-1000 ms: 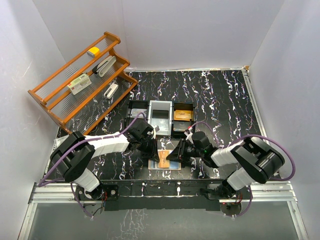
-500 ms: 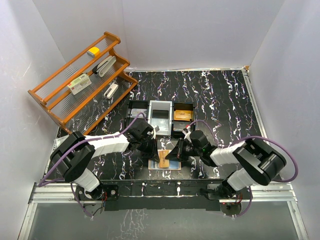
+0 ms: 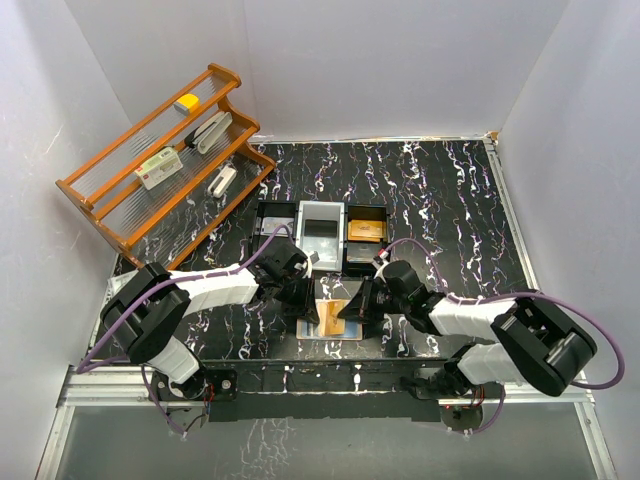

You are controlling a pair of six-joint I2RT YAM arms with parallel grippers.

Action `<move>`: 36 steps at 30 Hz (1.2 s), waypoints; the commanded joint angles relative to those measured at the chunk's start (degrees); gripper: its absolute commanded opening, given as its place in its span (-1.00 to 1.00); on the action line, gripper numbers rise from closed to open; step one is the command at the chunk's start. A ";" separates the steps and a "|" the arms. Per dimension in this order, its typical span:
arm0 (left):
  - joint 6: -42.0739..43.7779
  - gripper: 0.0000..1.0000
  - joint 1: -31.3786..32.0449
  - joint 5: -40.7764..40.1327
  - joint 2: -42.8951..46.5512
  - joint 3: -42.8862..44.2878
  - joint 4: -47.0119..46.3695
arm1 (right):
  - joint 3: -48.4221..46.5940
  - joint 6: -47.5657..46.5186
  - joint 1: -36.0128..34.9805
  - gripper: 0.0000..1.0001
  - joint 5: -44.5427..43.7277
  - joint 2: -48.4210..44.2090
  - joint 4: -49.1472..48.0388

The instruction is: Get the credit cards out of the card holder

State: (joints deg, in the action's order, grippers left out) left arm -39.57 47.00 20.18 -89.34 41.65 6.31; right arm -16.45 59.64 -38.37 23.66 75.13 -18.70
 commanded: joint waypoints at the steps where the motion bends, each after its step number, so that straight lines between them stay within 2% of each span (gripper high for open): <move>1: 2.00 -0.97 0.63 -5.11 -1.03 -1.77 7.05 | -3.89 -3.40 -0.13 -1.00 -2.04 -2.01 6.29; 4: 1.70 -0.93 0.60 -5.33 -0.26 -1.45 7.22 | -6.53 -5.14 -0.19 -1.00 -1.22 -3.62 8.89; 10: 1.96 -0.67 0.63 -7.18 2.51 0.05 7.79 | -10.32 -9.66 -0.18 -1.00 -4.96 -8.87 17.68; 14: 1.14 -0.59 0.62 -7.60 2.86 -0.09 7.80 | -9.20 -10.47 -0.12 -1.00 -2.77 -11.06 15.82; 17: 0.73 -0.52 0.57 -7.75 4.29 -0.49 7.58 | -9.96 -12.71 -0.15 -1.00 -3.42 -12.34 18.60; 19: 0.70 -0.40 0.59 -8.61 6.09 -0.42 7.98 | -9.73 -13.05 -0.16 -1.00 -3.50 -14.13 18.37; 25: -0.15 0.23 0.56 -15.38 14.29 -0.38 9.46 | -8.62 -15.07 -0.14 -1.00 -3.00 -19.88 14.74; 33: -2.40 0.58 0.63 -23.43 23.81 -1.55 12.48 | -10.88 -23.77 -0.19 -1.00 -6.62 -26.60 15.40; 36: -3.79 0.83 0.62 -27.62 27.37 -2.12 14.21 | -11.96 -28.33 -0.13 -1.00 -9.81 -29.88 14.89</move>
State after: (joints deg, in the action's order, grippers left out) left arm -41.41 47.51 0.03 -66.63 40.69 16.40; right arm -24.36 39.03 -38.41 18.68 49.52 -0.45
